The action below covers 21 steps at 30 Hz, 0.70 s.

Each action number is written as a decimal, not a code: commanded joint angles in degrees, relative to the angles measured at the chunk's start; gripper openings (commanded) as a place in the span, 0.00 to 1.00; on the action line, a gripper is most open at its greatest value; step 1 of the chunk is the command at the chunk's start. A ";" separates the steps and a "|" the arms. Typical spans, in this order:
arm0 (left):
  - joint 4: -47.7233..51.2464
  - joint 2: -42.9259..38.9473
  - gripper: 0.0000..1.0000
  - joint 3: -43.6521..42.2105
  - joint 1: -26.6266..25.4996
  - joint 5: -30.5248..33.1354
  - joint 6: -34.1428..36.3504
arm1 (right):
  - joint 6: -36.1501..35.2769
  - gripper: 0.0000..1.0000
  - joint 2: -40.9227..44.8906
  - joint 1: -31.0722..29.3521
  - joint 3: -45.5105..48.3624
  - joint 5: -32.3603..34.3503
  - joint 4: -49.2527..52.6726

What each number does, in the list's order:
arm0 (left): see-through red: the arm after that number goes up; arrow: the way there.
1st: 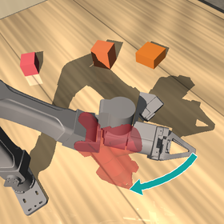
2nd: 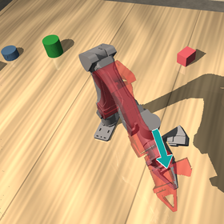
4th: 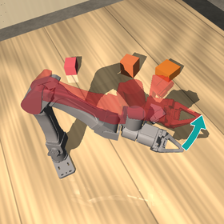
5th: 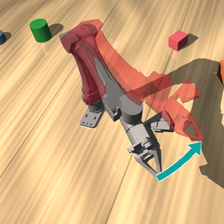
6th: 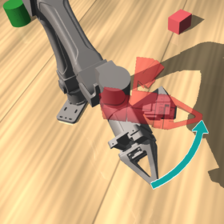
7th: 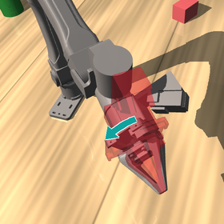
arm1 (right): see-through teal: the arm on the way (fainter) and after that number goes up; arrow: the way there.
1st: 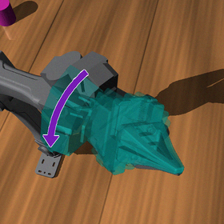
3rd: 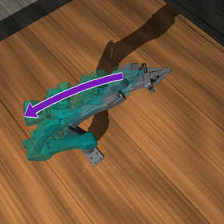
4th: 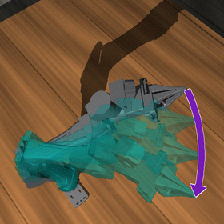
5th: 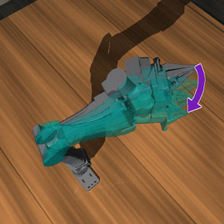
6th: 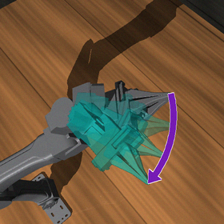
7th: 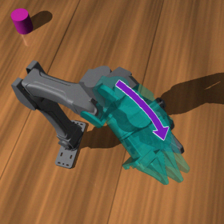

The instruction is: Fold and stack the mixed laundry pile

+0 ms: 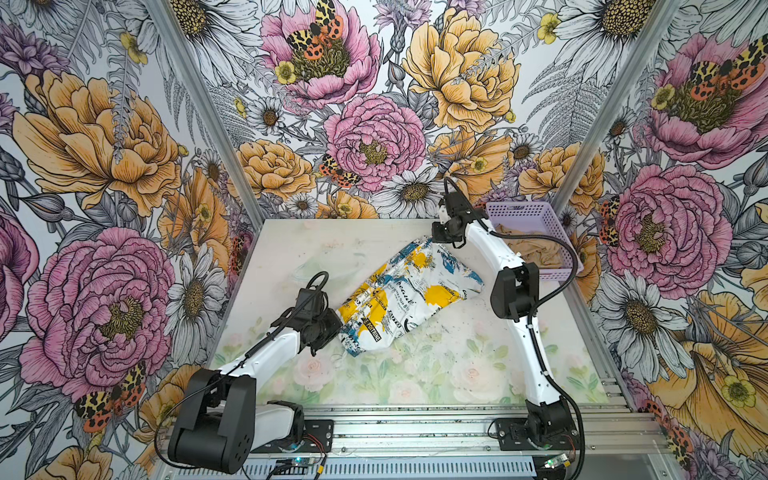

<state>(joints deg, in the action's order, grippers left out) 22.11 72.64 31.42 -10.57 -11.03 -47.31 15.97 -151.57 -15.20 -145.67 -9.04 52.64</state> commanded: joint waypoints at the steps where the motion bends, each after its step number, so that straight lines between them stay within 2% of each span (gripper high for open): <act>1: 2.32 1.16 0.00 -1.52 0.94 1.69 1.68 | 1.04 0.00 -2.59 0.57 -1.87 2.27 -2.53; 9: 2.37 1.21 0.00 -1.71 0.81 1.74 1.30 | 1.26 0.00 -2.14 0.23 -1.59 2.00 -2.54; 16: 7.52 -5.87 0.00 1.11 -0.01 2.33 0.64 | 0.90 0.00 7.61 0.09 2.34 3.65 -2.44; 21: 11.03 -10.20 0.00 2.33 -0.15 1.96 0.55 | 1.21 0.00 14.53 -0.04 5.95 2.46 -2.46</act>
<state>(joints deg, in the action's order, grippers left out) 28.01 64.49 32.62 -10.63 -10.96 -46.96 16.67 -143.68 -15.44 -140.35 -8.60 52.47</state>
